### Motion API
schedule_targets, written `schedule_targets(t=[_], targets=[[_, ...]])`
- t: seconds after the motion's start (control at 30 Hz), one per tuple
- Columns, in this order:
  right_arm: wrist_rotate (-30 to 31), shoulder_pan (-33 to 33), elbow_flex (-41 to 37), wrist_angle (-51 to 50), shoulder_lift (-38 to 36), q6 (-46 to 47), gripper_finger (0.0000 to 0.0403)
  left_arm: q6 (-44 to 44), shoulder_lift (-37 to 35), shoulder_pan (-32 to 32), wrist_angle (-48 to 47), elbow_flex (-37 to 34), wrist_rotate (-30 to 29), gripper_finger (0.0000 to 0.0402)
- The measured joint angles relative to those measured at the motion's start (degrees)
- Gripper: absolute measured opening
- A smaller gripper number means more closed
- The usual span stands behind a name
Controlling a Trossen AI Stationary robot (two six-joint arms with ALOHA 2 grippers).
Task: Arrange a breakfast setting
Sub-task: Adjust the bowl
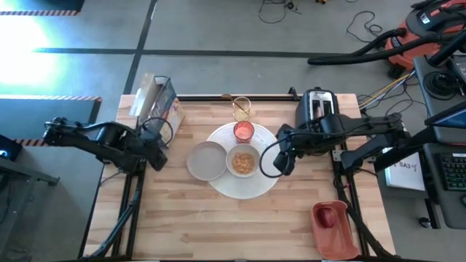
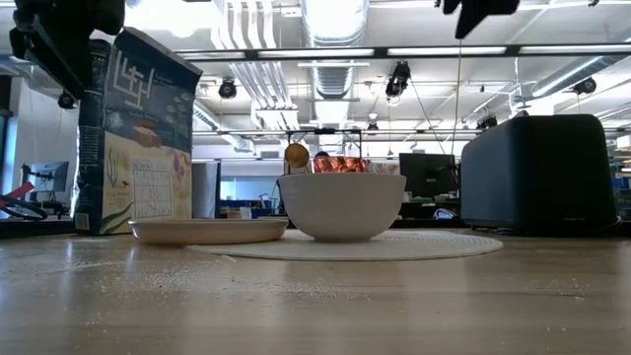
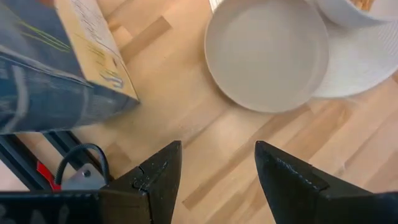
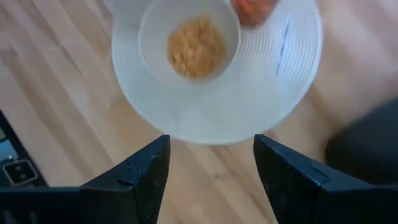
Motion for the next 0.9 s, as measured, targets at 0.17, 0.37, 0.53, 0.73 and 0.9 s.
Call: schedule_targets(t=[0.17,0.37,0.53,0.73,0.9], targets=[[-5.8,0.92,-3.79,-0.96,0.0,6.14,0.0221,0.16,1.23,-0.01,0.74,0.0,3.05,0.0187],[-12.65,4.39,-7.3,-1.77,0.01,16.13,0.0221,4.65,2.48,-0.36,4.16,0.0,6.66,0.0187],[-13.72,9.02,-8.38,-1.78,-0.02,22.32,0.0221,8.52,3.21,-1.17,10.46,0.0,7.12,0.0187],[-11.6,15.43,-10.38,-1.69,-0.02,29.27,0.0221,18.94,5.94,-2.13,25.68,-0.03,5.07,0.0187],[-10.0,19.97,-12.0,-1.7,-0.02,35.86,0.0221,29.88,11.1,-2.33,35.93,-0.13,1.12,0.0187]])
